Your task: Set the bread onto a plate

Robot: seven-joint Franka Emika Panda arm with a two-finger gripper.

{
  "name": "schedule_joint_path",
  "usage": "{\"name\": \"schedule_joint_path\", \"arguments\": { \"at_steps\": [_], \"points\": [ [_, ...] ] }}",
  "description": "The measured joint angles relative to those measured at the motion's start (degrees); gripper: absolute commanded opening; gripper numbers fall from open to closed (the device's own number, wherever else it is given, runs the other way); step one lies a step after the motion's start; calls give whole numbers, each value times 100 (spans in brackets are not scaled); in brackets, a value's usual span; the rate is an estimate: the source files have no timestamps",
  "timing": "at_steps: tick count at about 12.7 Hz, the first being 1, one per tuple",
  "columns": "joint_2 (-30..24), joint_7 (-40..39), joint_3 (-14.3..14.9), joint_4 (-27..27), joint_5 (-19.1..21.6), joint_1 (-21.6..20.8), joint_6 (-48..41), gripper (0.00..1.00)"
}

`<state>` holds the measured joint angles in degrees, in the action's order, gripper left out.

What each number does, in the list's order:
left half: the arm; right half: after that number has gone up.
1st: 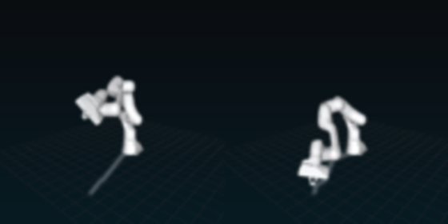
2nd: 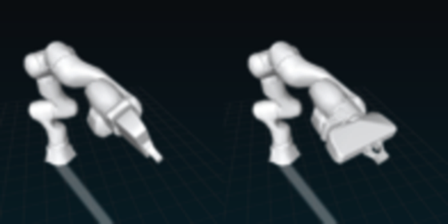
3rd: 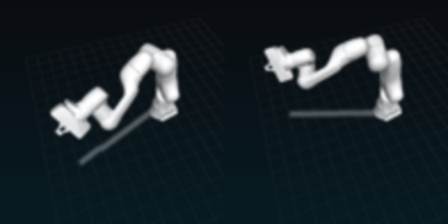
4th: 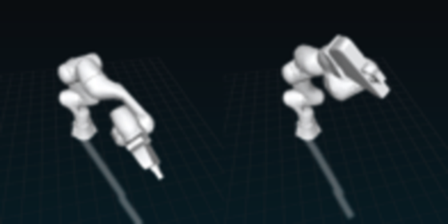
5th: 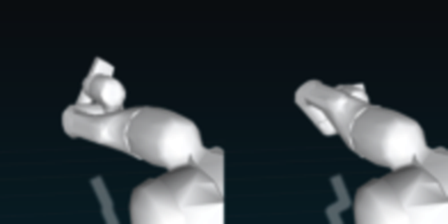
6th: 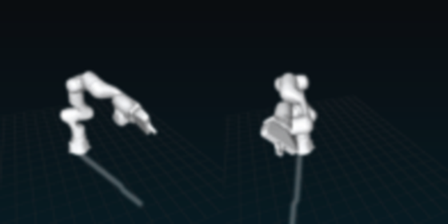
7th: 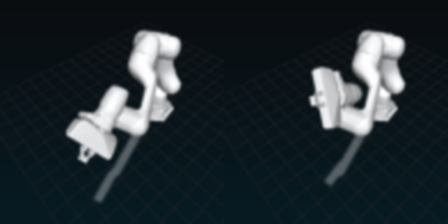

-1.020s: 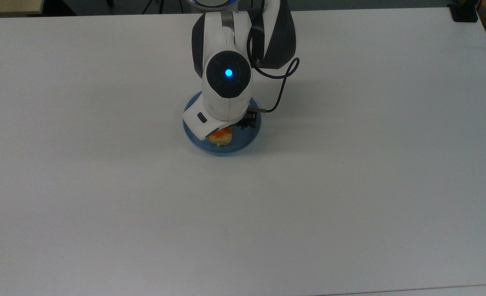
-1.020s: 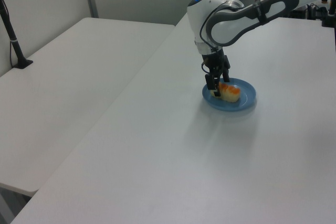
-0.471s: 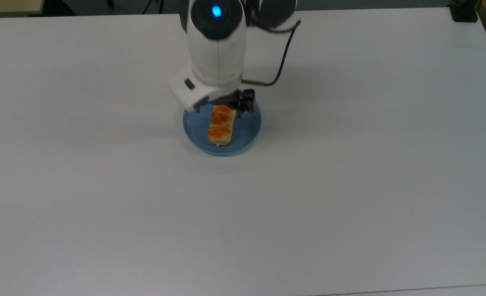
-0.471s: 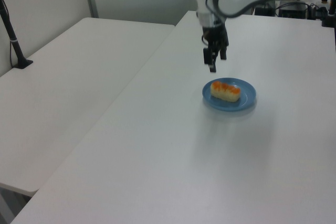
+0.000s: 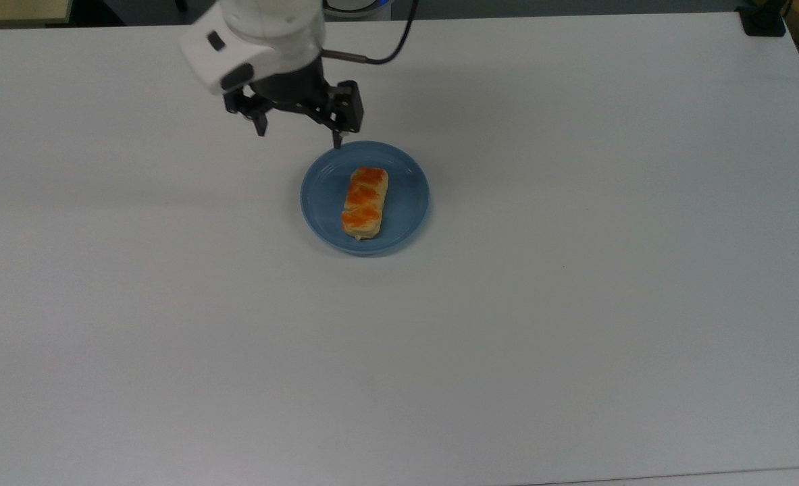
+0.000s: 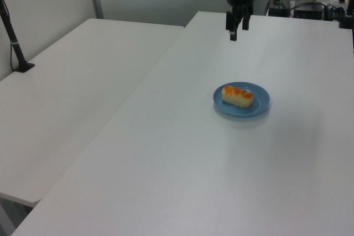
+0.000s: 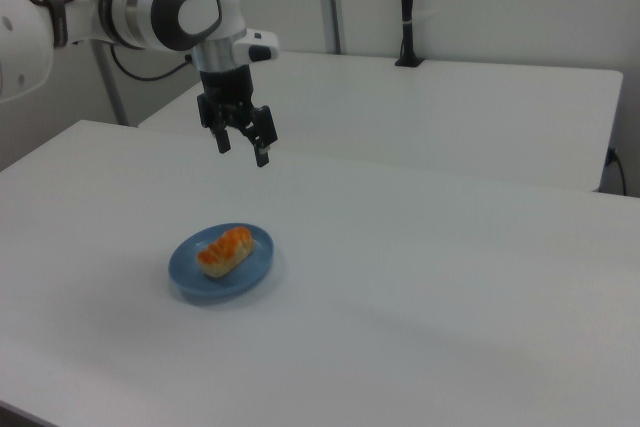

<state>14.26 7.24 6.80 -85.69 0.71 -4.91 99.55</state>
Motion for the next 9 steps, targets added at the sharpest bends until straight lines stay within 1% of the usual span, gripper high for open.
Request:
{"name": "schedule_joint_path", "arguments": {
  "at_steps": [4,9],
  "points": [
    [-320,-10,0,-7,0,147,-220,100],
    [-360,-17,0,-54,0,187,-220,100]
  ]
}}
